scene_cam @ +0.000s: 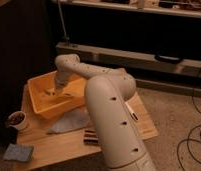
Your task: Place fork in tray
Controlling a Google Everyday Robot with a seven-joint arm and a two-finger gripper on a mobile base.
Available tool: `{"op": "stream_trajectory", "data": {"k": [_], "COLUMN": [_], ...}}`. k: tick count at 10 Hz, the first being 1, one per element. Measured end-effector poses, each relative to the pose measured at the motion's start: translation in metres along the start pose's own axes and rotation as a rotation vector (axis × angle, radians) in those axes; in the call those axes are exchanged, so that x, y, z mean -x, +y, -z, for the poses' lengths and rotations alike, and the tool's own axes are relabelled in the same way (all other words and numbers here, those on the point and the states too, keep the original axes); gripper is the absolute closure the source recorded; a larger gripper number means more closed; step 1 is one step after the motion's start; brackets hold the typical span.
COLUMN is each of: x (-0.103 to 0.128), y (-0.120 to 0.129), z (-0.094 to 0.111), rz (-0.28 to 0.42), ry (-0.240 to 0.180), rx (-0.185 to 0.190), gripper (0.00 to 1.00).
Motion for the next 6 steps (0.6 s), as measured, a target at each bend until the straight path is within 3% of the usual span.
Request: {"op": "stream_trajectory", "data": {"k": [3,6], "x": [-0.022,-0.022], "y": [-0.004,-0.003], "z": [0.018,0.019], "rz": [-0.023,-0.019], "ry": [0.004,-0.002], "rx": [-0.011,-0.009], "gripper": [0.2,0.2]}}
